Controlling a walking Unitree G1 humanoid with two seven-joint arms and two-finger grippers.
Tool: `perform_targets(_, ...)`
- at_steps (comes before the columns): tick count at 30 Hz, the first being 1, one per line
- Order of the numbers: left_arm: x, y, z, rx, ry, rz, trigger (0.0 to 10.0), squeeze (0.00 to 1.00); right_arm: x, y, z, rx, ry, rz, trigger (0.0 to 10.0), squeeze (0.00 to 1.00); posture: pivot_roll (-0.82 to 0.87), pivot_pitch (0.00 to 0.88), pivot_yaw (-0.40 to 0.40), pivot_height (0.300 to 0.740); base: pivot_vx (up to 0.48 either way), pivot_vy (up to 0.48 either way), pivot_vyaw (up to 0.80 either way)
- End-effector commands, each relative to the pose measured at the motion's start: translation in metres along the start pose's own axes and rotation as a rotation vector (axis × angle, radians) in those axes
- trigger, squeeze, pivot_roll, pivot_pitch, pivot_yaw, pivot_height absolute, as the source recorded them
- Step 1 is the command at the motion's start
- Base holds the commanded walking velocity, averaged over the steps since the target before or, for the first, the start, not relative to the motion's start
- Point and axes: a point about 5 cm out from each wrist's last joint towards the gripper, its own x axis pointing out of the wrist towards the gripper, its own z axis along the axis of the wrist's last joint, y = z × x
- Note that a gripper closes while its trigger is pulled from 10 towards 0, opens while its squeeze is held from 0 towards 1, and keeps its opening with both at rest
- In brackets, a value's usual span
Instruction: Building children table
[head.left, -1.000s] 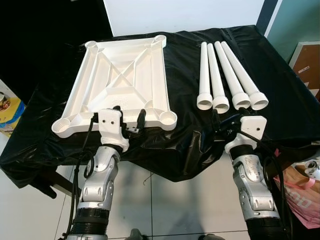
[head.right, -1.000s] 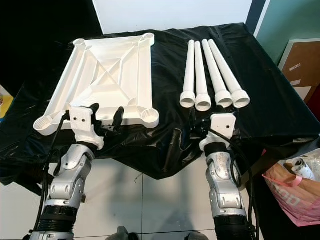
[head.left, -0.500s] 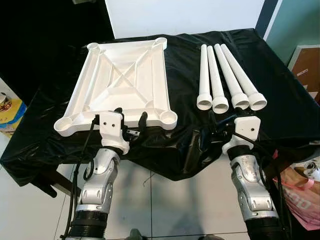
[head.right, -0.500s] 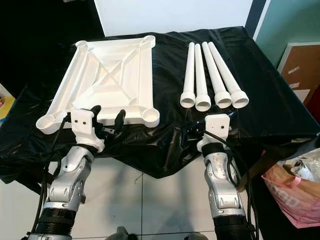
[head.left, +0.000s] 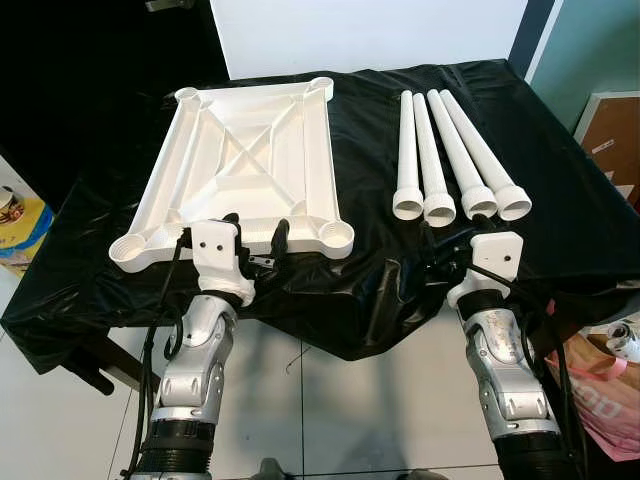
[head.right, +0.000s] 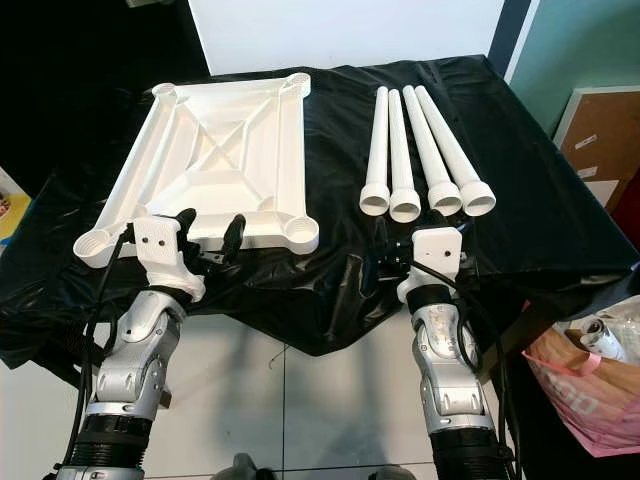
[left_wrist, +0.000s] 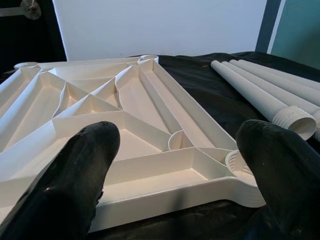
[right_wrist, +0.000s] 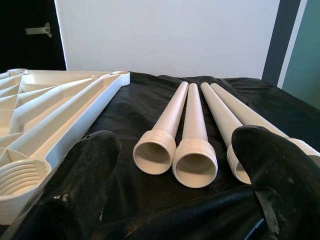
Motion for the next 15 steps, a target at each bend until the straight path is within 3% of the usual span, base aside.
perform_targets(1, 0.0005, 0.0003, 0.0000, -0.007, 0.008, -0.012, 10.0, 0.00, -0.0003, 0.0005, -0.0014, -0.008, 0.001, 0.002, 10.0, 0.00, 0.01, 0.040, 0.034, 0.740, 0.000, 0.000, 0.00)
perform_targets(15, 0.0008, 0.0004, 0.0014, -0.023, 0.004, -0.016, 10.0, 0.00, 0.0012, -0.0059, -0.0017, -0.027, 0.005, -0.015, 10.0, 0.00, 0.01, 0.051, 0.031, 0.740, 0.000, 0.000, 0.00)
